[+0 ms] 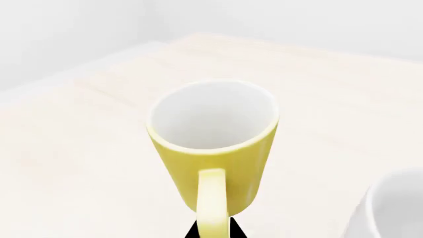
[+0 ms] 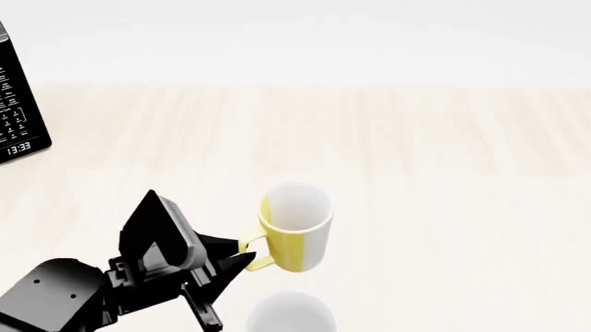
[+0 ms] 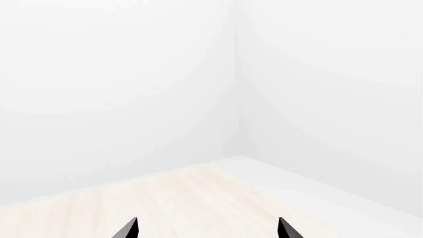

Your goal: Put the yellow and white mug to the front of the white mug.

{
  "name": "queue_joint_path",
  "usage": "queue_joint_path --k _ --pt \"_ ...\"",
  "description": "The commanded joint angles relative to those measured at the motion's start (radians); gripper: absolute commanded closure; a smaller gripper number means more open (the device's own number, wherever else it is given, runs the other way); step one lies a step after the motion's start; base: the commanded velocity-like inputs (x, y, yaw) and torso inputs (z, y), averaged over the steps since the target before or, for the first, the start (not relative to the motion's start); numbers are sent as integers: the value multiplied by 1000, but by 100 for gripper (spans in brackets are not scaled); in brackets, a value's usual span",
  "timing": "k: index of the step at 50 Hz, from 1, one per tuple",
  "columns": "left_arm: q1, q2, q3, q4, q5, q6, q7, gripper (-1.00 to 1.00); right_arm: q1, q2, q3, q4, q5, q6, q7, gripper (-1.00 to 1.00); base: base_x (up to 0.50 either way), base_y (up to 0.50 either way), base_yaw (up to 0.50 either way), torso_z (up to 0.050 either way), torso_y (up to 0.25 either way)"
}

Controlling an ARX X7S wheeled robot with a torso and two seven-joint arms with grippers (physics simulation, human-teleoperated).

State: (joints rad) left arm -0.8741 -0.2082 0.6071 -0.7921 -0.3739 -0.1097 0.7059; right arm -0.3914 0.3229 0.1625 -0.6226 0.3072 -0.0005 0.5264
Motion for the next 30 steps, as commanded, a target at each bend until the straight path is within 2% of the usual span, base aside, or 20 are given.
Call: queue_joint_path --k 1,18,30 --pt "11 21 10 -61 4 42 12 100 -1 3 -2 -1 1 -2 3 -100 0 0 0 0 0" --pt "14 35 18 -128 12 87 19 100 -2 5 -9 -2 -3 -6 7 -100 0 0 0 0 0" --pt "-7 65 25 -261 31 157 30 100 -4 7 -13 -5 -4 -9 9 -100 0 0 0 0 1"
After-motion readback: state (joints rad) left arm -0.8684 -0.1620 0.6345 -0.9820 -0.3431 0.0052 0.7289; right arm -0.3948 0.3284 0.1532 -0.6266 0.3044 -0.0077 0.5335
